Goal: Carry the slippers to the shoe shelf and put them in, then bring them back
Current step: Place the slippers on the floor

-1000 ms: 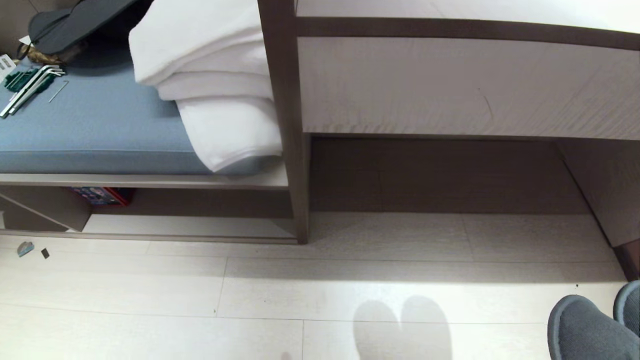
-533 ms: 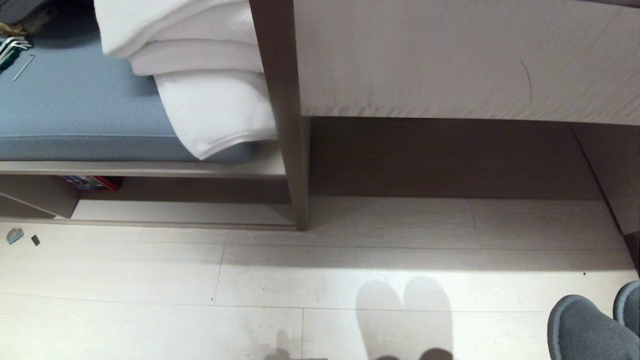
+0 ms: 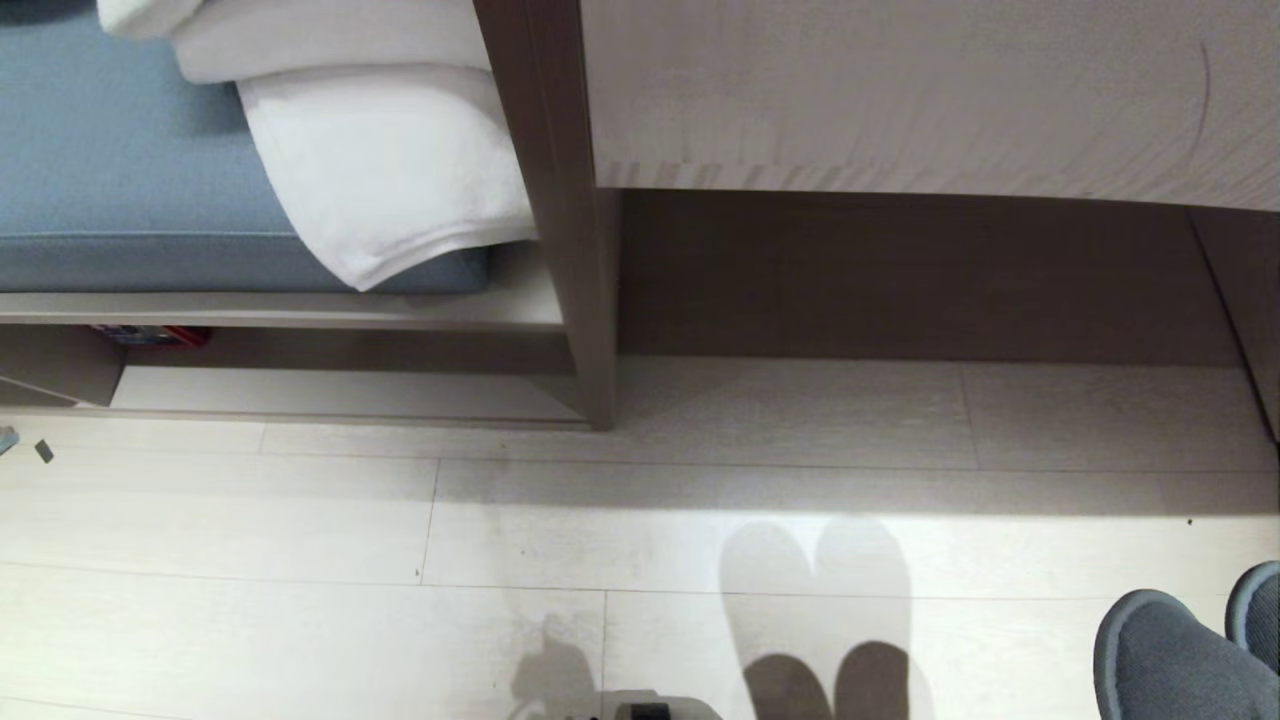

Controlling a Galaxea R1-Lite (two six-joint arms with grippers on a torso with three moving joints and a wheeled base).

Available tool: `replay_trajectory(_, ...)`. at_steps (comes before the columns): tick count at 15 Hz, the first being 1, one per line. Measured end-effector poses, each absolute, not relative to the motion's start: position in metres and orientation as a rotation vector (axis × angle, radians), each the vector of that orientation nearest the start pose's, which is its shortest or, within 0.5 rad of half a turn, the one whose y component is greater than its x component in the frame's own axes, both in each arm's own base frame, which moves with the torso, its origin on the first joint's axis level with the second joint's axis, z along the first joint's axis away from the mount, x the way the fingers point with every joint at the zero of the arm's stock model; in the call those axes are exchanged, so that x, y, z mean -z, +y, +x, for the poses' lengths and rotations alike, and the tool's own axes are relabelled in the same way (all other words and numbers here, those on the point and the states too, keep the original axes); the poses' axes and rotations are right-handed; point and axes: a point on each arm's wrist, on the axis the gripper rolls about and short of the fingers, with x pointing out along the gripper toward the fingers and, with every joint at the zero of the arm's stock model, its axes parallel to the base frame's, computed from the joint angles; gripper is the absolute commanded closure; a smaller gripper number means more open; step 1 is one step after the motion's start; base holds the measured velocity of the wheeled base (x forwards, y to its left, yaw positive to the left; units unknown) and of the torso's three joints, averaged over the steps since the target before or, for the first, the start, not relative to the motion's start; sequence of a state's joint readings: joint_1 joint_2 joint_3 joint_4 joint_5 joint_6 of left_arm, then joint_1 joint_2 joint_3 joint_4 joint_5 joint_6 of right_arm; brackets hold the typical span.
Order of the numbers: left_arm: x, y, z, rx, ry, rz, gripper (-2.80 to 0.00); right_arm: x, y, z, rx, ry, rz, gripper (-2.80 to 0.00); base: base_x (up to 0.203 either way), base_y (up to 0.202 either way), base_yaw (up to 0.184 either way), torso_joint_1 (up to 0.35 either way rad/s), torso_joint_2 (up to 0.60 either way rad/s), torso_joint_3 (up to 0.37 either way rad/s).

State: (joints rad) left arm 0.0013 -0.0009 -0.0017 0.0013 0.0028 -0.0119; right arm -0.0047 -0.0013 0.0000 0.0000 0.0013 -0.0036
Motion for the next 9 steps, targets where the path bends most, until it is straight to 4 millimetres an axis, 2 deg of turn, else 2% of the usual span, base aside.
replay_trajectory(9,-0.0758,0.0000,-0.0230,-0.004,-0.001,-0.012,0.00,-0.0755,0.0001,-0.0229,0.003,-0.001,-0.003,0.00,0.000,0.000,0.000,0.003,0.00,-0.196)
